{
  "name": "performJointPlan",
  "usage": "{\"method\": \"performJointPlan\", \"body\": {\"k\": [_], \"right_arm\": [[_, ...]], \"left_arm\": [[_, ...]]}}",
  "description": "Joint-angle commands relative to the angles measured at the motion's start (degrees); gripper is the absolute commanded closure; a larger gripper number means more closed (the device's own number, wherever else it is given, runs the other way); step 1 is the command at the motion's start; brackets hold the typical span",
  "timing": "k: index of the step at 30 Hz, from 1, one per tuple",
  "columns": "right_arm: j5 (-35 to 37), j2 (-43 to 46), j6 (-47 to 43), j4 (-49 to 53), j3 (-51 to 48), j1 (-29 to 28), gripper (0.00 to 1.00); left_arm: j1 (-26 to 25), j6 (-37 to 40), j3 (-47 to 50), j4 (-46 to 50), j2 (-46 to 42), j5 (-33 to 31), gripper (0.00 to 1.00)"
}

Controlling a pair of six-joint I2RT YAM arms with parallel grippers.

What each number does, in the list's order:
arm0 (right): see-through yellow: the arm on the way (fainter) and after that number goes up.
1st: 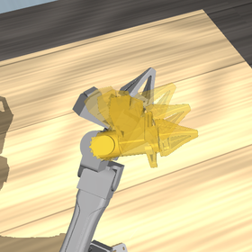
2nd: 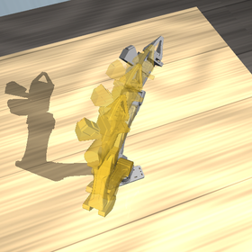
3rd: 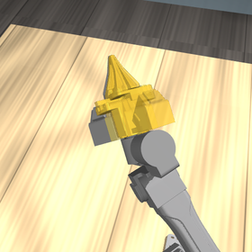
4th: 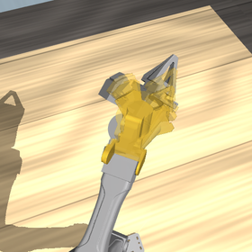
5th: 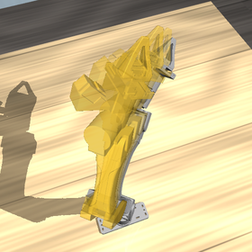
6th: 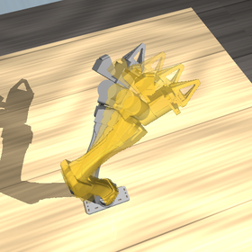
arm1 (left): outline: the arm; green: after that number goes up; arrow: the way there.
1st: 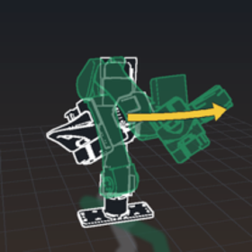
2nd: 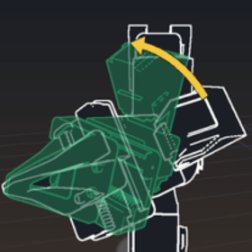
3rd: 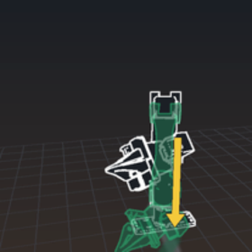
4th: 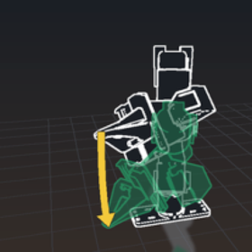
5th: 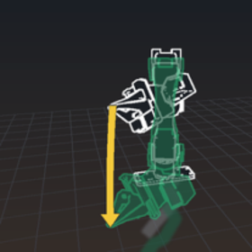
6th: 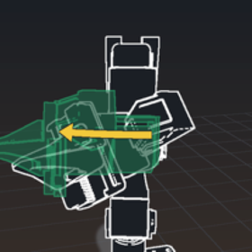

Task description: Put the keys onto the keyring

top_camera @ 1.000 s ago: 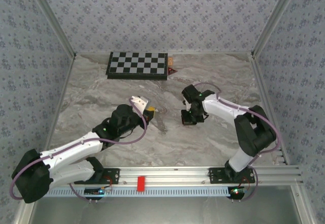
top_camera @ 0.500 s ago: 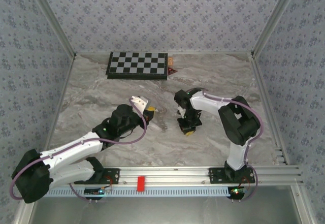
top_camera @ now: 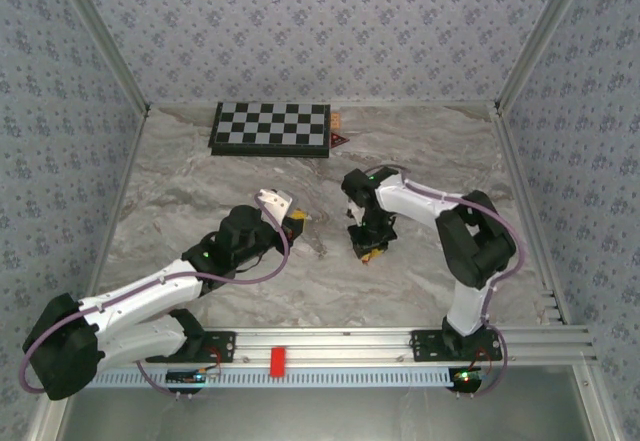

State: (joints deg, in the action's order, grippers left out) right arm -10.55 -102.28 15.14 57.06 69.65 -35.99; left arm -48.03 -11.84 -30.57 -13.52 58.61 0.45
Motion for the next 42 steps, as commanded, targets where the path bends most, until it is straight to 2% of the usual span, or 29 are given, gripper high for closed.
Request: {"method": "performJointPlan", "body": {"k": [1, 8, 12, 16, 22, 33, 42], "right_arm": [[3.03, 6.44, 2.40, -2.32, -3.31, 0.34, 0.76], [6.29, 23.34, 9.01, -22.11, -20.34, -2.30, 0.74], [14.39, 34.18, 12.28, -37.85, -33.26, -8.24, 0.74], [22.13, 43.34, 15.47, -49.42, -44.40, -12.33, 0.75], [30.76, 53.28, 14.06, -68.83, -59.77, -18.08, 0.76], [36.64, 54.48, 10.67, -77.47, -67.06, -24.41, 0.71], [36.44, 50.13, 9.56, -81.82, -68.30, -25.02, 0.69]], "left_arm": [[-0.36, -0.29, -1.07, -2.45, -0.15, 0.78, 1.00], [-0.39, -0.64, -0.85, -3.00, -0.25, 0.78, 1.00], [-0.35, -0.93, -0.73, -3.28, -0.25, 0.80, 1.00], [-0.31, -0.91, -0.63, -3.45, -0.25, 0.59, 1.00], [-0.32, -0.67, -0.38, -3.39, -0.75, 0.01, 1.00], [-0.31, -0.73, -0.37, -3.41, -0.86, -0.23, 1.00], [-0.38, -0.83, -0.37, -3.36, -0.84, -0.28, 1.00]]}}
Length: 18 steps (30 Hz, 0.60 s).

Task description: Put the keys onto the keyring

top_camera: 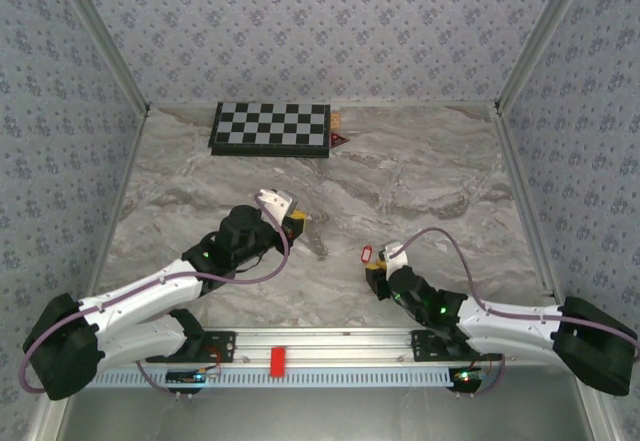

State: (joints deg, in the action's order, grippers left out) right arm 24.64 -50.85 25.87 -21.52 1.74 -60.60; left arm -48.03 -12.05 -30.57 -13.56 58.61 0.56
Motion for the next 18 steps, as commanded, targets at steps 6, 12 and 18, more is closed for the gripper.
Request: {"method": "performJointPlan", "body": {"k": [6, 12, 18], "right_arm": [[0.75, -6.87, -1.39, -4.53, 1.51, -0.47, 0.70], [-0.09, -9.13, -1.49, -5.59, 2.17, -0.36, 0.70], [-1.48, -11.08, -1.55, -6.12, 2.92, 0.05, 0.69]], "left_arm": [[-0.34, -0.51, -0.37, -3.22, -0.78, -0.56, 1.00], [-0.38, -0.45, -0.37, -3.07, -0.86, -0.69, 1.00], [-0.32, -0.43, -0.47, -3.10, -0.64, -0.67, 1.00]]}}
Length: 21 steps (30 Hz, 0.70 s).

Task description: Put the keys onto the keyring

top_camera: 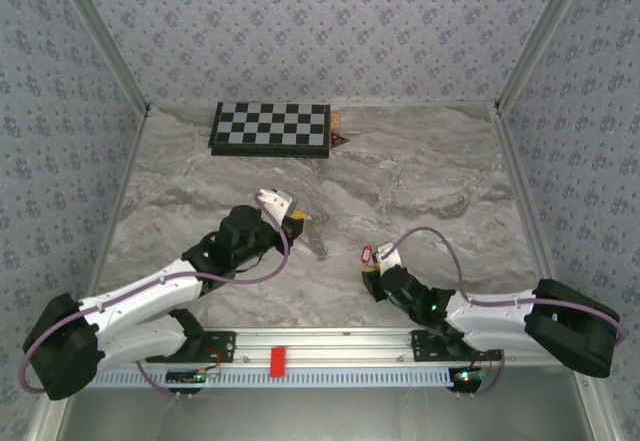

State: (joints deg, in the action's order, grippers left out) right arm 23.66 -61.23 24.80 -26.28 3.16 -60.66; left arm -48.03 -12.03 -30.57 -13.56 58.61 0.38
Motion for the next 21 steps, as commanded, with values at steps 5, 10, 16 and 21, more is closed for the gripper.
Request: {"method": "performJointPlan", "body": {"k": [5, 10, 16, 21], "right_arm": [[-1.80, -2.46, -0.44, -2.36, 1.89, 1.25, 0.69], [-2.04, -5.24, -0.20, -3.13, 2.75, 2.14, 0.72], [-1.65, -5.84, -0.27, -3.46, 2.88, 2.61, 0.87], [-1.60, -3.98, -1.04, -0.99, 3.32, 2.57, 1.00]], "left_arm": [[-0.35, -0.45, -0.46, -3.09, -0.58, -0.52, 1.00], [-0.39, -0.38, -0.45, -3.06, -0.56, -0.62, 1.00], [-0.35, -0.36, -0.46, -2.99, -0.60, -0.73, 1.00], [-0.33, -0.31, -0.46, -2.90, -0.69, -0.82, 1.00]]}}
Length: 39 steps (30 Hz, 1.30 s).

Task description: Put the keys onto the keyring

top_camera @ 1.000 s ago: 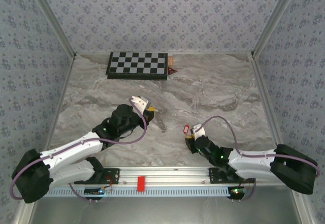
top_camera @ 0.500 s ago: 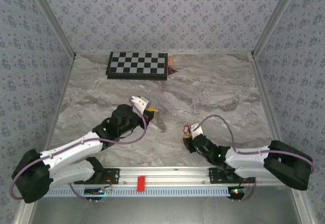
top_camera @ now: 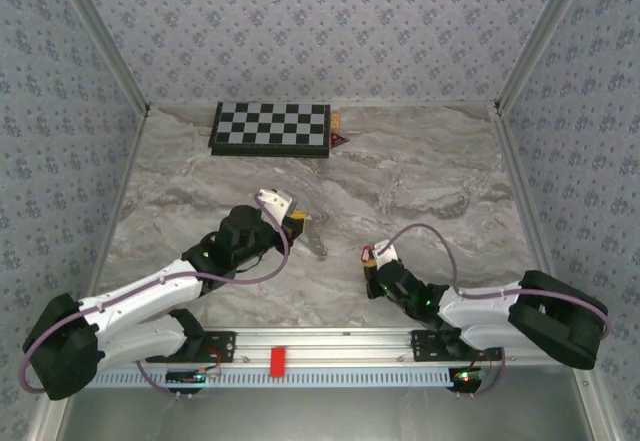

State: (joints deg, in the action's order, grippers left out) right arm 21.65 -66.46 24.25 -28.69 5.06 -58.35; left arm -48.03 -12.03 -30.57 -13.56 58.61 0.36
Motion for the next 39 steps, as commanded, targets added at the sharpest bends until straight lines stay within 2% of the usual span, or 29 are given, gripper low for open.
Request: {"method": "performJointPlan", "body": {"k": [1, 9, 15, 21, 27, 39], "right_arm": [[0.41, 1.93, -0.57, 2.87, 1.85, 0.26, 1.00], [-1.78, 9.71, 0.36, 15.87, 3.86, 2.34, 1.00], [-7.77, 11.84, 2.72, 25.65, 7.36, 6.48, 1.00], [-11.83, 7.45, 3.76, 37.36, 15.88, 9.47, 1.00], [-16.01, -0.82, 3.90, 49.83, 25.36, 11.71, 1.00], [-25.13, -16.11, -3.64, 71.43, 42.13, 15.40, 1.00]], "left_arm": [[-0.38, -0.23, -0.48, -2.95, -0.69, -0.80, 1.00], [-0.40, -0.18, -0.46, -2.96, -0.69, -0.89, 1.00], [-0.31, -0.23, -0.48, -2.96, -0.60, -0.93, 1.00], [-0.37, -0.10, -0.46, -2.70, -1.19, -1.15, 1.00], [-0.32, -0.01, -0.37, -2.45, -1.78, -1.20, 1.00], [-0.32, -0.23, -0.23, -2.34, -2.80, -1.22, 1.00]]}}
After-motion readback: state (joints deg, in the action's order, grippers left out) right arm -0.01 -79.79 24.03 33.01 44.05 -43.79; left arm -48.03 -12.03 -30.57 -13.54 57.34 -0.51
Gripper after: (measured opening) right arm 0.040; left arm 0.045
